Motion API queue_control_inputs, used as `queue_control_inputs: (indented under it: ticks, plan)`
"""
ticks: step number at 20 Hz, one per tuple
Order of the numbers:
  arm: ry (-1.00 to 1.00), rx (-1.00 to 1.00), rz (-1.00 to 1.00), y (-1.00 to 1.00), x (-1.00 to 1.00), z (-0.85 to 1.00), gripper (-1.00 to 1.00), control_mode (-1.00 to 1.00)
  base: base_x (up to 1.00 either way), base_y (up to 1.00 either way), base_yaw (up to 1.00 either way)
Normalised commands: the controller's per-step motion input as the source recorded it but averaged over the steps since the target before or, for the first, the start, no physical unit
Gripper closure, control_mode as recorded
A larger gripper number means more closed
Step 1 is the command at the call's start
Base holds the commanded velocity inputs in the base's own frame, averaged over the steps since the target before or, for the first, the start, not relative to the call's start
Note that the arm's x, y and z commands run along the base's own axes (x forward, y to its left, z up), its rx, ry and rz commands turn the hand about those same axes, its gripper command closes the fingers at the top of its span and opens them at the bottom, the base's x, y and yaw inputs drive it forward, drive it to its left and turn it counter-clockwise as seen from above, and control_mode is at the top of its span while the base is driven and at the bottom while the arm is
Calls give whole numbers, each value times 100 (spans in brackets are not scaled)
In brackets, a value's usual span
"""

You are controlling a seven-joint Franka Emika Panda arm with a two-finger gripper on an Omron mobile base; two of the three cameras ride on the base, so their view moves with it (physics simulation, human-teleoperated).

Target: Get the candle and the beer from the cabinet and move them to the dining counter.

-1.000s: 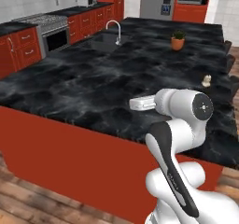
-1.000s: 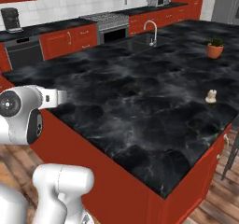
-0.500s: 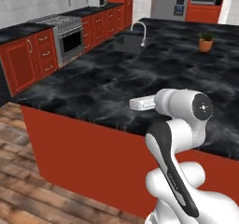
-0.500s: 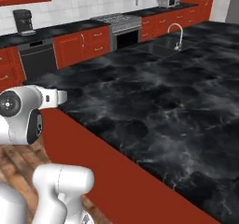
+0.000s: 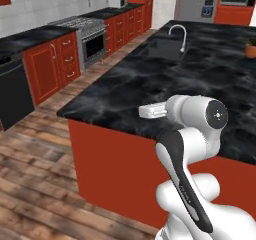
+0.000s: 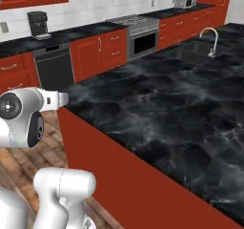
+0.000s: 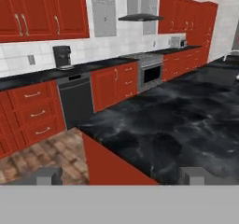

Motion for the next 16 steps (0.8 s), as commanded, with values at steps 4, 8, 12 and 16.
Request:
queue_control_inputs:
  ticks: [4, 8, 12, 16]
  plan:
    - [0, 0, 0, 0, 0, 0, -100, 100, 16, 100, 18]
    - [0, 0, 0, 0, 0, 0, -100, 100, 1, 97, 34]
    - [0, 0, 0, 0, 0, 0, -100, 100, 1, 90, 37]
    - [0, 0, 0, 0, 0, 0, -100, 100, 10, 83, 37]
